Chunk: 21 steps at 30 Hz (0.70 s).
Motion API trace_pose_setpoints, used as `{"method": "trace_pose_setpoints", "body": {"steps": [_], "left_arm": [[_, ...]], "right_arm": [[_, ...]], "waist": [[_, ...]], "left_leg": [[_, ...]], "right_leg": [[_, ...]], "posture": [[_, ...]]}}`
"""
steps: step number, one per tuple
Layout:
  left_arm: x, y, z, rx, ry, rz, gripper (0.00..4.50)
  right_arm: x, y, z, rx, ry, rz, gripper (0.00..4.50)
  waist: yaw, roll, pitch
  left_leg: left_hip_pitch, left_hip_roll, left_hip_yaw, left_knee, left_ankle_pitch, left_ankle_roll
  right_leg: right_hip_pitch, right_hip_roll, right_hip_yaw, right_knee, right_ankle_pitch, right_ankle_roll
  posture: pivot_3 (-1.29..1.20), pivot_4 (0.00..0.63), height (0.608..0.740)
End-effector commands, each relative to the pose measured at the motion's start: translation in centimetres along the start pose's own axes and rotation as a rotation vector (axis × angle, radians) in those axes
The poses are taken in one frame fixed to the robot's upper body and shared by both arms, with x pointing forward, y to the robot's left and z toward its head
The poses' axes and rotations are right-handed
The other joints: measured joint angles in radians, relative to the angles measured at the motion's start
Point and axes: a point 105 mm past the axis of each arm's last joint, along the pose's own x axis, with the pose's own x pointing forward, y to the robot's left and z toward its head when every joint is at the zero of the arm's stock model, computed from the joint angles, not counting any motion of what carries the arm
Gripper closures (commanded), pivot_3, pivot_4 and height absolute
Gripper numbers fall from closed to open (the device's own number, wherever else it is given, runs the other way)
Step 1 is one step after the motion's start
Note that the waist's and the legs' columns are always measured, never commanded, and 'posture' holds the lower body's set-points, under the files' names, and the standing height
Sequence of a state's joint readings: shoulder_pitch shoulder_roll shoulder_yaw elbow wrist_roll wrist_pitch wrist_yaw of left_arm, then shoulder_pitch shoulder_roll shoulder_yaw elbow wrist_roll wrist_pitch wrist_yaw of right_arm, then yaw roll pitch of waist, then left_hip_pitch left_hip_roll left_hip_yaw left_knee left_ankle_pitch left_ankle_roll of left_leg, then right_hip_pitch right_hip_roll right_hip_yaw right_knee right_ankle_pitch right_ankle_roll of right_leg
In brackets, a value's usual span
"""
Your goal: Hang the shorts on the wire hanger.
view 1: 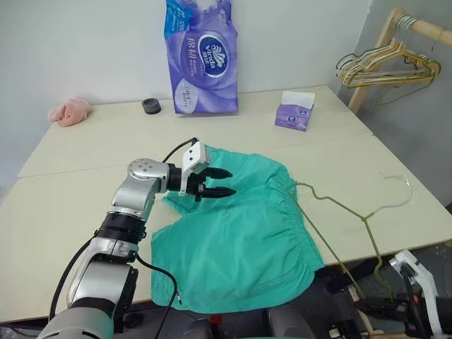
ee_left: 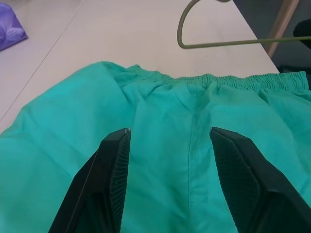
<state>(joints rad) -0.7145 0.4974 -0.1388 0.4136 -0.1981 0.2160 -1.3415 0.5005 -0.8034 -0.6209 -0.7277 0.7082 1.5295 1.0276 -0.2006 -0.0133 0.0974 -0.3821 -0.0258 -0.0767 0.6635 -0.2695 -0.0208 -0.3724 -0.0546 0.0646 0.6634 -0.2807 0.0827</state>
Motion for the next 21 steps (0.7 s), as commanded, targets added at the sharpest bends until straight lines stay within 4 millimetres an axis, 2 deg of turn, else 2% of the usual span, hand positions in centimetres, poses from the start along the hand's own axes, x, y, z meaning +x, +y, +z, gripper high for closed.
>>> {"method": "trace_pose_setpoints", "body": {"steps": [1, 7, 16, 21], "left_arm": [[0.5, -0.4, 0.9, 0.041, -0.024, -0.015, 1.77], [1.0, -0.9, 0.9, 0.033, -0.035, -0.027, 1.77], [1.1, -1.0, 0.7, 0.026, -0.034, -0.024, 1.77], [1.0, -0.9, 0.4, 0.023, -0.029, -0.014, 1.77]], "right_arm": [[-0.5, 0.9, -1.6, 0.043, 0.030, 0.024, 4.50], [-0.8, 1.0, -3.5, 0.124, 0.056, 0.021, 4.50], [-2.1, -1.2, -3.2, 0.174, 0.012, -0.068, 4.50], [-1.5, 0.0, -3.2, 0.137, 0.054, -0.002, 4.50]], "waist": [[0.003, 0.000, 0.000], [0.005, -0.004, 0.004], [0.006, -0.006, 0.006], [0.006, -0.007, 0.006]], "left_leg": [[0.000, 0.000, 0.000, 0.000, 0.000, 0.000], [0.000, 0.001, 0.000, 0.000, 0.000, 0.000], [0.000, 0.001, 0.001, -0.001, 0.000, 0.000], [0.000, 0.001, 0.001, -0.001, 0.000, 0.000]], "right_leg": [[0.000, 0.000, 0.000, 0.000, 0.000, 0.000], [0.000, 0.000, 0.000, -0.001, -0.001, 0.002], [0.000, 0.000, 0.000, -0.002, -0.001, 0.002], [0.000, 0.000, 0.000, -0.003, -0.002, 0.003]], "posture": [[-0.31, 0.110, 0.740], [-0.31, 0.115, 0.740], [-0.31, 0.113, 0.740], [-0.30, 0.110, 0.740]]}}
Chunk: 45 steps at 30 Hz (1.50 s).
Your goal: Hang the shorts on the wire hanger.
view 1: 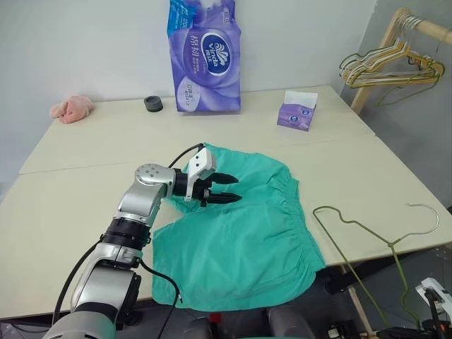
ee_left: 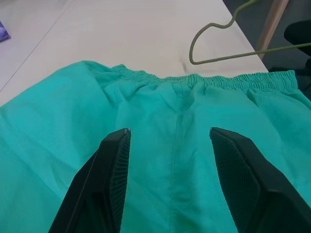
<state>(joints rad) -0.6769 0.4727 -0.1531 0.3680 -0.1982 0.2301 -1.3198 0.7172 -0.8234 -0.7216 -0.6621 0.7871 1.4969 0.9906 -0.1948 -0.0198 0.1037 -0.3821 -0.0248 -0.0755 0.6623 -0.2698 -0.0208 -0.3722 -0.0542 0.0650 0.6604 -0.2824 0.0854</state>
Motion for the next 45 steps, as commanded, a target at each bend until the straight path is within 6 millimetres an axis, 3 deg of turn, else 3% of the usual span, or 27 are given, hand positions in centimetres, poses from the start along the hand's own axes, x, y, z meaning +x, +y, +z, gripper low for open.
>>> {"method": "trace_pose_setpoints", "body": {"steps": [1, 9, 22, 32, 41, 45], "left_arm": [[-0.1, 0.0, 0.7, 0.034, -0.019, 0.003, 1.77], [-0.3, 0.1, 0.5, 0.034, -0.015, 0.020, 1.77], [-0.6, 0.5, 0.2, 0.039, -0.007, 0.049, 1.77], [-0.7, 0.7, 0.1, 0.046, -0.011, 0.075, 1.77], [-0.6, 0.5, 0.1, 0.045, -0.018, 0.079, 1.77], [-0.6, 0.7, 0.3, 0.044, -0.027, 0.094, 1.77]], "right_arm": [[0.3, 1.3, 0.1, -0.053, 0.030, 0.063, 4.50], [1.1, 1.8, -1.0, -0.058, 0.100, 0.096, 4.50], [1.1, 2.9, 1.1, -0.097, 0.073, 0.176, 4.50], [3.8, 2.4, 0.3, 0.020, 0.116, 0.203, 4.50], [5.5, 2.5, 5.8, -0.018, -0.004, 0.258, 4.50], [6.0, 2.2, 6.5, -0.021, 0.028, 0.238, 4.50]], "waist": [[0.000, 0.000, 0.000], [0.003, 0.000, 0.000], [0.006, -0.001, 0.001], [0.023, -0.002, 0.002], [0.036, -0.002, 0.002], [0.047, -0.001, 0.002]], "left_leg": [[0.000, 0.000, 0.000, 0.000, 0.000, 0.000], [0.000, 0.000, 0.000, 0.000, 0.000, 0.000], [0.000, 0.000, 0.000, 0.000, 0.000, 0.000], [-0.001, 0.000, 0.000, 0.000, 0.000, 0.000], [-0.001, 0.000, 0.001, 0.000, 0.000, 0.000], [0.000, 0.000, 0.001, -0.001, 0.000, 0.000]], "right_leg": [[0.000, 0.000, 0.000, 0.000, 0.000, 0.000], [0.000, 0.000, 0.000, -0.001, 0.000, 0.000], [0.000, 0.000, 0.000, -0.002, 0.000, 0.000], [0.000, 0.000, 0.001, -0.002, 0.000, 0.000], [-0.001, 0.000, 0.002, -0.002, 0.002, -0.001], [-0.001, 0.000, 0.002, -0.002, 0.002, -0.001]], "posture": [[-0.30, 0.110, 0.740], [-0.28, 0.108, 0.740], [-0.27, 0.100, 0.740], [-0.23, 0.098, 0.740], [-0.24, 0.099, 0.740], [-0.22, 0.097, 0.740]]}}
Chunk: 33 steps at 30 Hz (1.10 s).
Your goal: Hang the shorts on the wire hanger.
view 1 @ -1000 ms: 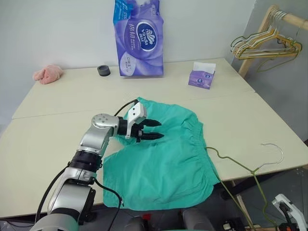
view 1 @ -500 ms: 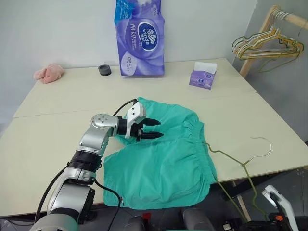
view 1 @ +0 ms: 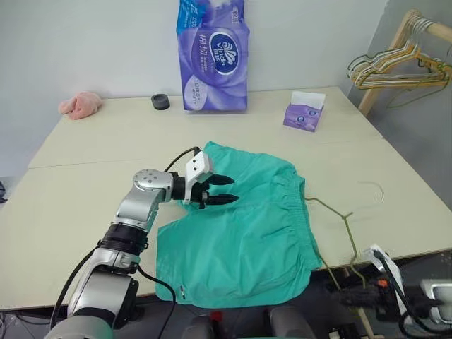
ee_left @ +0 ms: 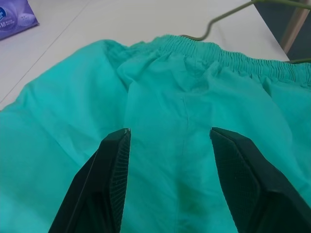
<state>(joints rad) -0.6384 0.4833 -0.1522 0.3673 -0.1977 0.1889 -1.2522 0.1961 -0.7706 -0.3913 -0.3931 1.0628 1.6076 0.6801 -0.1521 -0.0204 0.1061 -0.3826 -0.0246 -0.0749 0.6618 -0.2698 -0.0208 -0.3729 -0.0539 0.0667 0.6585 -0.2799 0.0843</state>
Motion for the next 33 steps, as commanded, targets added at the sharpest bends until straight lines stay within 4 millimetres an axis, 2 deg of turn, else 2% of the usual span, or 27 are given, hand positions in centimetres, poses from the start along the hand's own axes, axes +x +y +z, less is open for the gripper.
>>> {"method": "trace_pose_setpoints", "body": {"steps": [1, 6, 13, 18, 22, 25, 26, 28, 30, 33], "left_arm": [[-0.3, 0.6, 1.3, 0.038, -0.036, 0.034, 1.77], [-1.0, 1.9, 1.7, 0.023, -0.060, 0.113, 1.77], [-1.8, 3.5, 2.5, -0.004, -0.103, 0.200, 1.77], [-2.3, 4.5, 3.2, -0.022, -0.134, 0.253, 1.77], [-2.5, 4.9, 3.4, -0.029, -0.146, 0.280, 1.77], [-2.6, 5.1, 3.4, -0.036, -0.151, 0.291, 1.77], [-2.5, 5.1, 3.4, -0.036, -0.151, 0.292, 1.77], [-2.5, 5.1, 3.6, -0.035, -0.152, 0.293, 1.77], [-2.7, 5.0, 3.6, -0.036, -0.149, 0.291, 1.77], [-2.7, 4.9, 3.5, -0.035, -0.140, 0.284, 1.77]], "right_arm": [[0.3, -0.2, 0.3, 0.007, 0.030, -0.009, 4.50], [0.9, -0.8, 0.7, 0.033, 0.039, -0.017, 4.50], [2.6, -1.3, 3.3, 0.035, 0.009, -0.026, 4.50], [3.8, -1.8, 6.6, 0.023, -0.083, -0.053, 4.50], [3.2, -2.1, 10.1, 0.030, -0.211, -0.064, 4.50], [2.8, -1.9, 11.3, 0.003, -0.230, -0.063, 4.50], [2.5, -1.2, 11.7, -0.019, -0.231, -0.039, 4.50], [1.5, 0.6, 11.7, -0.059, -0.202, 0.027, 4.50], [0.4, 2.3, 10.5, -0.115, -0.126, 0.085, 4.50], [-0.3, 3.0, 8.6, -0.148, -0.018, 0.098, 4.50]], "waist": [[0.008, 0.000, 0.000], [0.013, 0.000, 0.000], [0.014, 0.000, 0.000], [-0.008, -0.007, 0.003], [-0.044, -0.010, 0.004], [-0.063, -0.010, 0.006], [-0.066, -0.009, 0.007], [-0.066, -0.005, 0.013], [-0.064, 0.005, 0.023], [-0.059, 0.010, 0.024]], "left_leg": [[0.000, 0.000, 0.000, 0.000, 0.000, 0.000], [0.000, 0.000, 0.000, 0.001, 0.000, 0.000], [0.000, 0.000, 0.000, 0.001, 0.000, 0.000], [0.001, 0.003, 0.001, 0.001, 0.000, 0.000], [0.003, 0.006, 0.003, 0.001, 0.001, 0.001], [0.003, 0.018, 0.007, 0.001, 0.002, 0.003], [0.003, 0.018, 0.008, 0.001, 0.003, 0.005], [0.003, 0.017, 0.010, 0.002, 0.004, 0.006], [0.002, 0.016, 0.016, 0.003, 0.005, 0.007], [-0.002, 0.012, 0.027, 0.004, 0.006, 0.009]], "right_leg": [[0.000, 0.000, 0.000, 0.000, 0.000, 0.000], [0.000, 0.000, 0.000, 0.000, 0.000, 0.000], [0.000, 0.000, 0.000, 0.001, 0.001, 0.000], [0.000, 0.003, 0.002, 0.000, 0.005, -0.003], [0.000, 0.013, 0.005, -0.007, 0.013, -0.004], [0.000, 0.020, 0.008, -0.013, 0.021, -0.006], [0.000, 0.020, 0.009, -0.013, 0.023, -0.005], [-0.001, 0.020, 0.012, -0.013, 0.025, -0.002], [-0.003, 0.020, 0.020, -0.013, 0.028, 0.003], [-0.008, 0.016, 0.031, -0.013, 0.029, 0.008]], "posture": [[-0.22, 0.097, 0.740], [-0.19, 0.095, 0.740], [-0.19, 0.096, 0.740], [-0.19, 0.099, 0.740], [-0.20, 0.101, 0.740], [-0.20, 0.101, 0.740], [-0.20, 0.101, 0.740], [-0.20, 0.099, 0.740], [-0.20, 0.097, 0.740], [-0.21, 0.097, 0.740]]}}
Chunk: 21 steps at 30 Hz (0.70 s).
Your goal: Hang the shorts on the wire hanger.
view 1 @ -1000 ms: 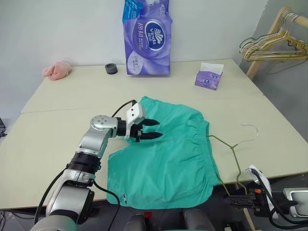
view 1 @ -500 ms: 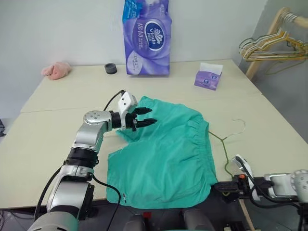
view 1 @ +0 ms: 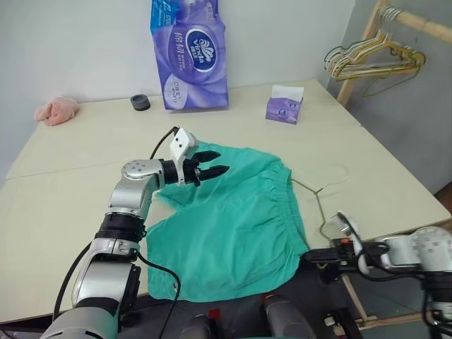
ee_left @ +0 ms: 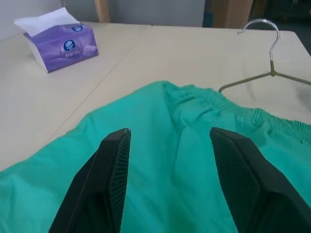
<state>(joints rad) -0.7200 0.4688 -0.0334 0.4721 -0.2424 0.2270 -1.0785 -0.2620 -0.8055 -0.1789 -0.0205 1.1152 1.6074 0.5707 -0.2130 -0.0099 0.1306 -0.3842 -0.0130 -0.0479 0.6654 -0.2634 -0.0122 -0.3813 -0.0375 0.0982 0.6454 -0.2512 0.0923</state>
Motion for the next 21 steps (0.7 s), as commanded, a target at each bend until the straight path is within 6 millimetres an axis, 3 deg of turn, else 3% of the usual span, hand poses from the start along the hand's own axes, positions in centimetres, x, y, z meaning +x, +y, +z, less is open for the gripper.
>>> {"method": "trace_pose_setpoints", "body": {"steps": [1, 4, 8, 14, 16, 21], "left_arm": [[-0.3, 0.4, 1.8, 0.044, -0.041, 0.008, 1.77], [-0.1, 0.2, 1.8, 0.044, -0.041, 0.003, 1.77], [0.2, 0.1, 1.9, 0.042, -0.042, -0.005, 1.77], [0.3, 0.2, 2.0, 0.046, -0.047, 0.000, 1.77], [0.3, 0.2, 2.1, 0.045, -0.049, 0.001, 1.77], [0.1, 0.4, 2.6, 0.026, -0.073, 0.005, 1.77]], "right_arm": [[-1.5, 3.1, 0.3, -0.123, 0.021, 0.083, 4.50], [-1.5, 3.2, 0.1, -0.128, 0.034, 0.083, 4.50], [-1.2, 2.5, 0.0, -0.104, 0.033, 0.053, 4.50], [-1.1, 0.5, -0.8, -0.061, 0.059, -0.044, 4.50], [-1.1, 0.0, 0.2, -0.073, 0.017, -0.078, 4.50], [-1.6, 0.5, 4.9, -0.200, -0.149, -0.136, 4.50]], "waist": [[0.004, -0.005, -0.003], [0.008, -0.011, -0.006], [0.016, -0.010, -0.006], [0.020, -0.010, -0.006], [0.020, -0.010, -0.006], [0.015, -0.009, -0.005]], "left_leg": [[0.000, 0.000, 0.000, -0.001, -0.001, 0.000], [-0.007, 0.006, -0.002, -0.002, -0.006, -0.001], [-0.022, 0.005, -0.001, -0.002, -0.007, 0.000], [-0.024, 0.002, 0.000, 0.001, -0.006, 0.000], [-0.023, 0.002, 0.000, 0.001, -0.006, 0.001], [-0.021, 0.003, 0.002, 0.001, -0.005, 0.001]], "right_leg": [[0.000, 0.000, 0.000, -0.001, -0.002, 0.001], [-0.007, 0.007, -0.003, -0.001, -0.002, -0.006], [-0.024, 0.002, -0.002, 0.001, -0.004, -0.008], [-0.024, -0.001, -0.002, 0.002, -0.001, -0.006], [-0.023, 0.000, -0.002, 0.003, 0.001, -0.006], [-0.023, 0.002, 0.000, 0.003, 0.001, -0.006]], "posture": [[-0.21, 0.097, 0.740], [-0.22, 0.097, 0.740], [-0.22, 0.096, 0.740], [-0.21, 0.095, 0.740], [-0.21, 0.096, 0.740], [-0.22, 0.098, 0.740]]}}
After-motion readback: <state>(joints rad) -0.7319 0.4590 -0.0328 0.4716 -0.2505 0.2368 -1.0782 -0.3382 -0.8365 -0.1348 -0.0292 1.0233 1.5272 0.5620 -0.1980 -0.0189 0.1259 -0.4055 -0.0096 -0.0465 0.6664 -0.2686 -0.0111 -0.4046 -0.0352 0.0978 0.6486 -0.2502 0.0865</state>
